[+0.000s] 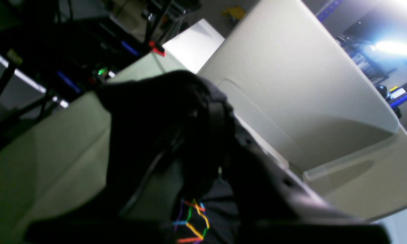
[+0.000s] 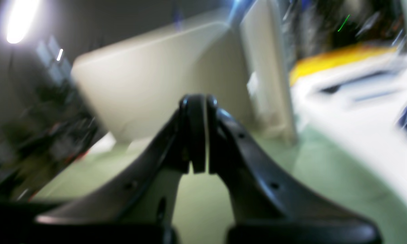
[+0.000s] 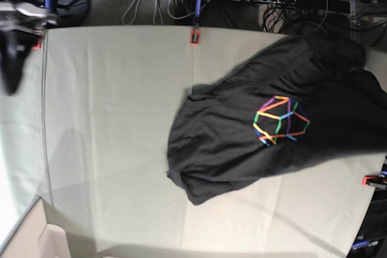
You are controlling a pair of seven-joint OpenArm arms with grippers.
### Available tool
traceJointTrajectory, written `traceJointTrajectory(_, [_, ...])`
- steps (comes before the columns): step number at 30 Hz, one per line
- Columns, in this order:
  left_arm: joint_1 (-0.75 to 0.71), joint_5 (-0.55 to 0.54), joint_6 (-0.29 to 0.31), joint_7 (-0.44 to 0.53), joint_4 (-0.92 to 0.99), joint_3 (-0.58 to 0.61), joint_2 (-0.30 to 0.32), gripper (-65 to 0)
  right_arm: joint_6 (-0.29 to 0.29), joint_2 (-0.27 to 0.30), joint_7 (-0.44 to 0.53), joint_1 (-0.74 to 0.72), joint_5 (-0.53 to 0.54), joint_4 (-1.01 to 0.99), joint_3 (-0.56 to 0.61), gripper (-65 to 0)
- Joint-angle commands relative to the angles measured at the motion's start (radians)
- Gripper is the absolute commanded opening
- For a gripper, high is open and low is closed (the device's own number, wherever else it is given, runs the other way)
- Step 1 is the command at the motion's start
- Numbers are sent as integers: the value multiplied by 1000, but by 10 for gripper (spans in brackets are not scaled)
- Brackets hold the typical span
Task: Layout the t-shirt on the table in an organized manner, then fold the t-shirt properly
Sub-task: 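Grasp the shirt's edge near the print with the right gripper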
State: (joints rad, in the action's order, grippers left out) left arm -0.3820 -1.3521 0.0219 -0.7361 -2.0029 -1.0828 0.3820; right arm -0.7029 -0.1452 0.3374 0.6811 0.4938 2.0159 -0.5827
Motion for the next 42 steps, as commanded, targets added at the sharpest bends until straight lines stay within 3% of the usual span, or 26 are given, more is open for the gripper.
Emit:
traceJointTrajectory(1, [1,-77,-24,26,-12,-9,22,-649,5,5,-8,12,15,13,14,-650])
traceJointTrajectory(5, [-2,-68,-24,25,3,-9,-4,-649,5,11,-174,-7,-73,-17,143,-637])
traceJointTrajectory(8, [-2,7,-24,25,3,-9,-25,-649,5,11,-237,-51,-228,-82,270,-580])
traceJointTrajectory(13, [-2,115,-24,25,9,-9,-87,-649,5,11,-246,-130,-470,-234,455,-499])
traceJointTrajectory(20, [-15,234,-24,25,9,-12,-151,-649,5,9,-246,-245,-625,-410,620,-375])
traceJointTrajectory(25, [-30,277,-24,25,34,-7,-174,-649,5,11,-248,-343,-679,-515,740,-300])
traceJointTrajectory(32, [-31,291,-24,25,107,-7,-183,-649,5,5,-248,-512,-728,-711,881,-293])
traceJointTrajectory(37, [-54,293,-24,25,123,0,-216,-649,5,5,-246,-624,-728,-847,909,-293])
traceJointTrajectory(42, [-67,360,-24,25,129,59,-232,-649,5,3,-246,-731,-728,-966,907,-293])
